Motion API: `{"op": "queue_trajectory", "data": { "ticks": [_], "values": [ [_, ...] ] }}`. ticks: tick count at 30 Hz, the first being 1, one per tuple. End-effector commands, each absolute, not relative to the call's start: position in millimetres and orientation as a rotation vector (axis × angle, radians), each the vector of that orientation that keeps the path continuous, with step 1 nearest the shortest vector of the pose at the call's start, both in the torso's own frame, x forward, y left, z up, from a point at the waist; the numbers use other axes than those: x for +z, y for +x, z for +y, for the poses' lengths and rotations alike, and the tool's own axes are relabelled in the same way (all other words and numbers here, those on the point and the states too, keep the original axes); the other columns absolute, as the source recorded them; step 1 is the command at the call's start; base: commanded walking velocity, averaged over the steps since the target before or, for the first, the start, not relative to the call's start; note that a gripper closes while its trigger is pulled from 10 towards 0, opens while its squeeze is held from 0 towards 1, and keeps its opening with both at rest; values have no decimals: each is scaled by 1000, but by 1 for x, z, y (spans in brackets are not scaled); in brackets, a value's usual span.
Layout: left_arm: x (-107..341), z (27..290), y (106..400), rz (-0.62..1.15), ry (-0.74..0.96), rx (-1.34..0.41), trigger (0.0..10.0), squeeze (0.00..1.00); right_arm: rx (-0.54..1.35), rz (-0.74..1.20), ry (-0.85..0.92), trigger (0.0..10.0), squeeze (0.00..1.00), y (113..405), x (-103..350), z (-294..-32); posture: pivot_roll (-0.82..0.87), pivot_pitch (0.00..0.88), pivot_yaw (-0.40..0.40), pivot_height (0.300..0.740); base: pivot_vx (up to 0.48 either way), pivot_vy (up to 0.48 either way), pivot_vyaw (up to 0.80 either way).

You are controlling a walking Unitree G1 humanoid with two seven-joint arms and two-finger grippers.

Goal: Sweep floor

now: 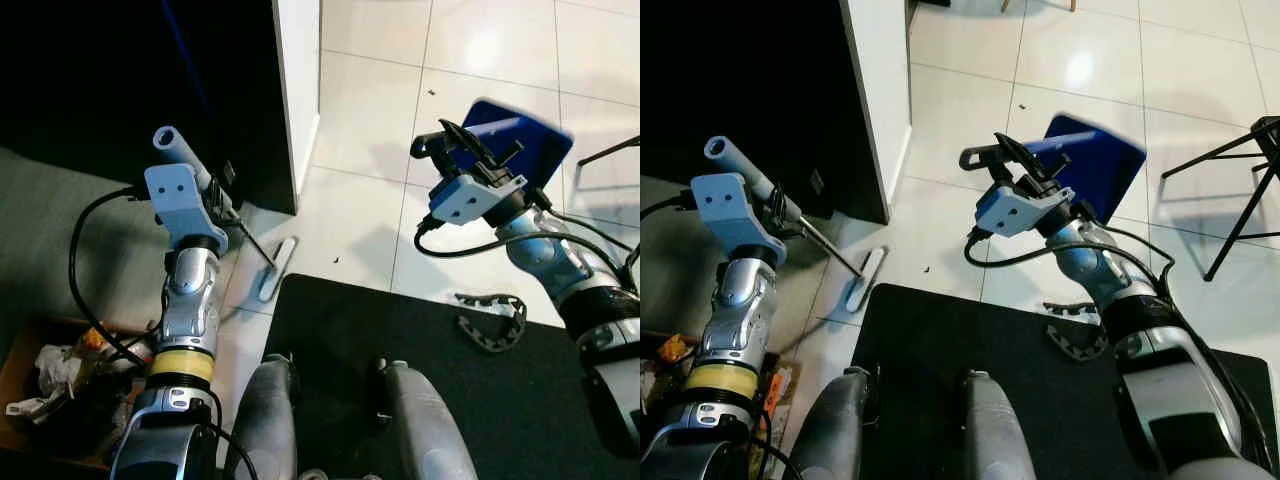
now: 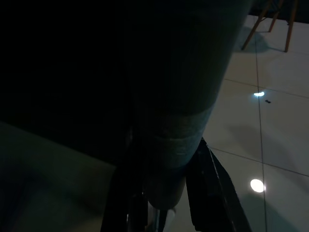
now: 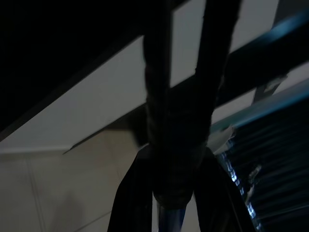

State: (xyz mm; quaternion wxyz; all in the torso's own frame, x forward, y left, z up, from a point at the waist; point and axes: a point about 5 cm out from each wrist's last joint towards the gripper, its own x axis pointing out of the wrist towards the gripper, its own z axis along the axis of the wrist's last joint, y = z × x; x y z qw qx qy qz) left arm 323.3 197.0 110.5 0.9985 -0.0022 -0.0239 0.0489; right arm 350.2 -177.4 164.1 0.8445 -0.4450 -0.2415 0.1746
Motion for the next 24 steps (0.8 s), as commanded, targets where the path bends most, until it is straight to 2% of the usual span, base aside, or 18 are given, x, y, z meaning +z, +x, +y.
{"op": "queue_trajectory", "data": {
  "ticks": [1,4,8,12,18,24],
  "values": [
    [101,193,319,-5,53,42,10000,0,326,-374,-844,10000,0,349,148,-194,-1,150,-12,740,0,0,0],
    [87,197,315,72,94,34,10000,0,182,-246,-638,10000,0,349,135,-212,-2,138,-10,740,0,0,0],
    [80,204,313,94,86,67,10000,0,-3,-174,-406,10000,0,347,126,-229,0,128,-7,740,0,0,0],
    [74,207,312,103,36,96,10000,0,-139,-154,-338,10000,0,342,122,-246,2,123,-3,740,0,0,0],
    [69,206,310,107,-15,119,10000,0,-198,-160,-304,10000,0,339,124,-258,-3,123,4,740,0,0,0],
    [63,198,309,113,4,82,10000,0,-300,-293,-199,10000,0,336,149,-278,-17,124,12,740,0,-67,0]
  ]
}}
